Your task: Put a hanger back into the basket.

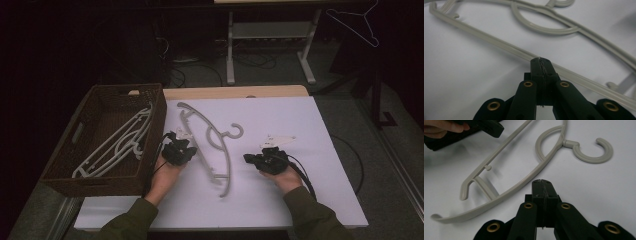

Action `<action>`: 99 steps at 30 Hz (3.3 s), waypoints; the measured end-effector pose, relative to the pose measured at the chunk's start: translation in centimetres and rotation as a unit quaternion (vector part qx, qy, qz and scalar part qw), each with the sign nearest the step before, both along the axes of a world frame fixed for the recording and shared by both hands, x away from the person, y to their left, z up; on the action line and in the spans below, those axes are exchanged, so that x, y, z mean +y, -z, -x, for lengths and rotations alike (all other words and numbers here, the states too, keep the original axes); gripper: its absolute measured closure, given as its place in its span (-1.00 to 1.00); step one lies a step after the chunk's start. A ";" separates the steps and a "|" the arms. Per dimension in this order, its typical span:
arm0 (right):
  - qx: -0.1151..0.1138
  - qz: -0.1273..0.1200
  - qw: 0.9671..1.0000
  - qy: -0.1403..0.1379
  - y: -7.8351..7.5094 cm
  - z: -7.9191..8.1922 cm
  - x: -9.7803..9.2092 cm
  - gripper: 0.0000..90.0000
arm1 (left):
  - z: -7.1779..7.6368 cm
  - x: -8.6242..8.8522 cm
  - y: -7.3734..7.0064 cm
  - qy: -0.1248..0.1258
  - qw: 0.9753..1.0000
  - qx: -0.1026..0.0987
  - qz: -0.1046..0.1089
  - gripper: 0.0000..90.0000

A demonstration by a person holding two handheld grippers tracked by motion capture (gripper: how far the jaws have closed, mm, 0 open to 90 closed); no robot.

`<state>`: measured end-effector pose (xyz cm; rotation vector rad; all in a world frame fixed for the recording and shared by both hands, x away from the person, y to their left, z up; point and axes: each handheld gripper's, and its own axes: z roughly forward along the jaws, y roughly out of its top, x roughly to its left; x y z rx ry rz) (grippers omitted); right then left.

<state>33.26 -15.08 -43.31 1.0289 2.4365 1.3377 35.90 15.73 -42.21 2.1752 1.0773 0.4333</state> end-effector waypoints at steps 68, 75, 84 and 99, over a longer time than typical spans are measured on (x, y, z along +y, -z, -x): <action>0.067 0.109 0.987 -0.098 1.0 -2.8 0.6 1.00 | -1.9 -1.7 1.4 0.040 0.998 0.037 0.009 1.00; 0.061 0.114 0.986 -0.106 0.7 -1.0 -0.1 1.00 | -3.0 -3.3 1.4 0.057 0.998 0.036 0.007 1.00; 0.059 0.106 0.985 -0.121 0.3 0.4 0.0 1.00 | -4.0 -5.4 1.1 0.074 0.996 0.044 0.016 1.00; 0.027 0.068 0.995 -0.074 -1.1 1.4 -0.8 0.01 | 2.5 -2.7 -0.2 0.097 0.992 0.065 0.050 0.04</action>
